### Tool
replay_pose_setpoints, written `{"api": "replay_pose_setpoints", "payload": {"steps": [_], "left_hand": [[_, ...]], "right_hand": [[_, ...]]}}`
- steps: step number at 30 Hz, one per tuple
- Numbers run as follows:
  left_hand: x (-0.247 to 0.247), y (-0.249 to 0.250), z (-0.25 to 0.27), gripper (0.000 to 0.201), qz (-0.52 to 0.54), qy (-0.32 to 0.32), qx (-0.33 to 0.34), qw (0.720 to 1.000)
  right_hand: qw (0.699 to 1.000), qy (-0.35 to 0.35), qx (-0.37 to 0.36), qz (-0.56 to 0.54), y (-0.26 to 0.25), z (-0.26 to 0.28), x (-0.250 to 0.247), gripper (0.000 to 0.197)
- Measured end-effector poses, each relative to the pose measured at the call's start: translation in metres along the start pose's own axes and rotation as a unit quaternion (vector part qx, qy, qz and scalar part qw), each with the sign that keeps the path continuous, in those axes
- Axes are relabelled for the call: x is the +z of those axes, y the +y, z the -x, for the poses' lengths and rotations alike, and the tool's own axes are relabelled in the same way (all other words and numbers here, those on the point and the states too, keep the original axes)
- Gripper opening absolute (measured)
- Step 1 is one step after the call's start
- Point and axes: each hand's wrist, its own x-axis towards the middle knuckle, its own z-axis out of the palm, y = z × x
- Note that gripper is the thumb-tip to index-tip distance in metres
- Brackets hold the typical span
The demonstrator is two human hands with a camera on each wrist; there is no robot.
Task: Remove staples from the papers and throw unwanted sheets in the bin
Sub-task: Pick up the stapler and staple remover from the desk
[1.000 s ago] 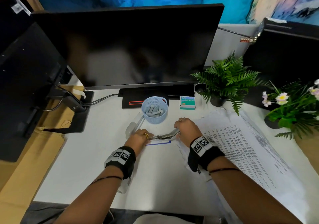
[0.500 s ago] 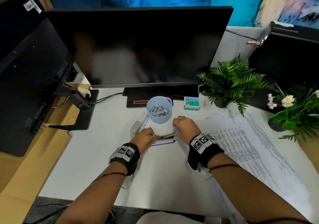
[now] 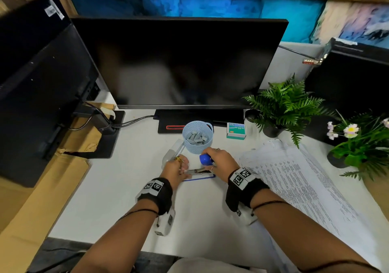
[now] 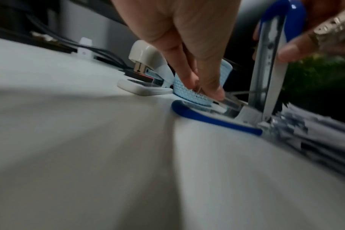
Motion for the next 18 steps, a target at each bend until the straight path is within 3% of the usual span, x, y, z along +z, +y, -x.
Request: {"api": "replay_pose_setpoints", "payload": {"steps": [5, 10, 15, 18], "left_hand": [[-0.002, 0.007, 0.006, 0.052, 0.025, -0.024, 0.002, 0.999], [-0.02, 0.006, 0.025, 0.07, -0.129, -0.052, 0.049, 0.989], [-0.023, 0.004, 0.043, 0.058, -0.245, -0.058, 0.133, 0.959], [-0.02, 0.002, 0.05, 0.054, -0.267, -0.055, 0.114, 0.955]], "right_hand": [[1.0, -0.005, -0.016, -0.008, 0.002, -0.005, 0.008, 0.039], [0.997, -0.013, -0.03, 0.07, 0.001, -0.011, 0.027, 0.041], [0.998, -0.06, -0.006, 0.016, -0.001, -0.019, 0.044, 0.037], [0.997, -0.065, -0.013, 0.029, 0.001, -0.02, 0.051, 0.036]]}}
